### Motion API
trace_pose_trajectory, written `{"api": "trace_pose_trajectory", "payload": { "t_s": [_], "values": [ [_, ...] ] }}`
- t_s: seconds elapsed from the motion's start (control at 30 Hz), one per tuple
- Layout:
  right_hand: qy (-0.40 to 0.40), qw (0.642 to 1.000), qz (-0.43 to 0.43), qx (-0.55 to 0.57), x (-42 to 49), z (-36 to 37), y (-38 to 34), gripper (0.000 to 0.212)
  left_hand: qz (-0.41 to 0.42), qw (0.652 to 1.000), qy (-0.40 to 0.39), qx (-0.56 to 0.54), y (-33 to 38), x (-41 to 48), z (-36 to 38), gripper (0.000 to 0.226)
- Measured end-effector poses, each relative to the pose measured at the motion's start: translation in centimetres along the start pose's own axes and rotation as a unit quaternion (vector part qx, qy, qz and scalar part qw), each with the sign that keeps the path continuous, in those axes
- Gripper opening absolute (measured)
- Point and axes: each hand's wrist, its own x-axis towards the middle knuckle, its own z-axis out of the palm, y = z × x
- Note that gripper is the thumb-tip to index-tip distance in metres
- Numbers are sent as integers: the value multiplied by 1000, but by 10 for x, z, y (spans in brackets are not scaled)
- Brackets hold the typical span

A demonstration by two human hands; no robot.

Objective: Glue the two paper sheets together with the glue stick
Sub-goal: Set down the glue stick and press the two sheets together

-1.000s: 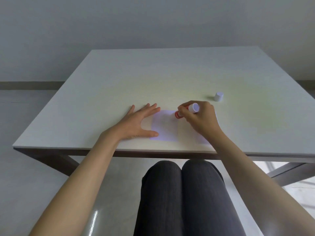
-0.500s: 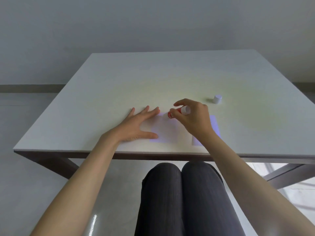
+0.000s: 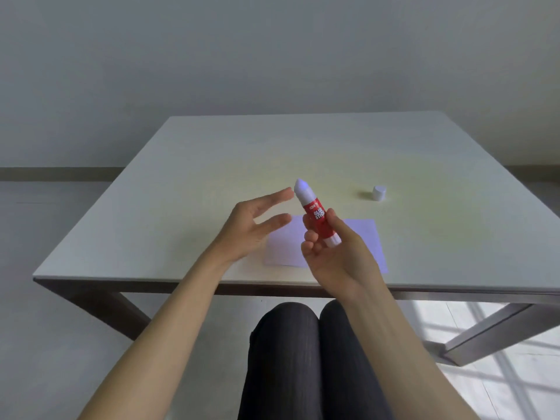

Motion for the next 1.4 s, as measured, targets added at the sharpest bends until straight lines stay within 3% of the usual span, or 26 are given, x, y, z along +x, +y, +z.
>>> {"api": "trace_pose_trajectory", "payload": {
  "t_s": [0.1,0.17,0.23,0.3,0.37,0.47,0.53,0.57,0.63,0.7,0.83,1.03,1.17,1.23,1.27,1.33,1.4],
  "values": [
    [-14,999,25,43,1,6,7,22,9,993,62,-103,20,-4,25,22],
    [-7,1000,8,9,2,9,10,22,1,986,113,-126,24,-4,33,15],
    [30,994,-45,-97,2,7,13,27,-11,980,156,-123,26,-1,33,12],
    [85,953,-130,-259,3,2,18,43,-11,977,192,-96,28,5,24,15],
    [108,857,-253,-436,2,-6,24,56,-8,970,241,-26,29,15,6,19],
    [44,597,-431,-675,5,-11,30,54,-31,946,304,106,22,34,-16,8],
    [23,435,-458,-775,10,-12,36,56,-64,931,322,159,12,43,-20,8],
    [10,378,-451,-809,12,-12,40,59,-79,926,324,180,5,47,-20,13],
    [-16,310,-415,-855,14,-12,49,66,-98,917,333,196,-5,52,-20,15],
    [-34,274,-397,-875,15,-16,54,67,-112,913,341,194,-10,55,-21,16],
    [-29,212,-415,-884,15,-22,55,43,-112,911,340,205,-17,57,-21,16],
    [-53,210,-458,-862,11,-30,63,21,-111,919,325,195,-26,55,-22,21],
    [-73,217,-495,-838,1,-27,57,28,-121,932,290,181,-29,50,-24,61],
    [-44,297,-525,-797,-4,-21,44,27,-106,921,326,184,-22,41,-23,75],
    [-14,364,-533,-764,-7,-16,33,23,-83,913,360,174,-17,33,-21,71],
    [46,508,-545,-665,-11,-4,4,12,-31,898,417,137,-5,14,-14,45],
    [93,581,-557,-587,-13,2,-27,10,-41,914,397,78,9,-5,-1,11]
  ]
}}
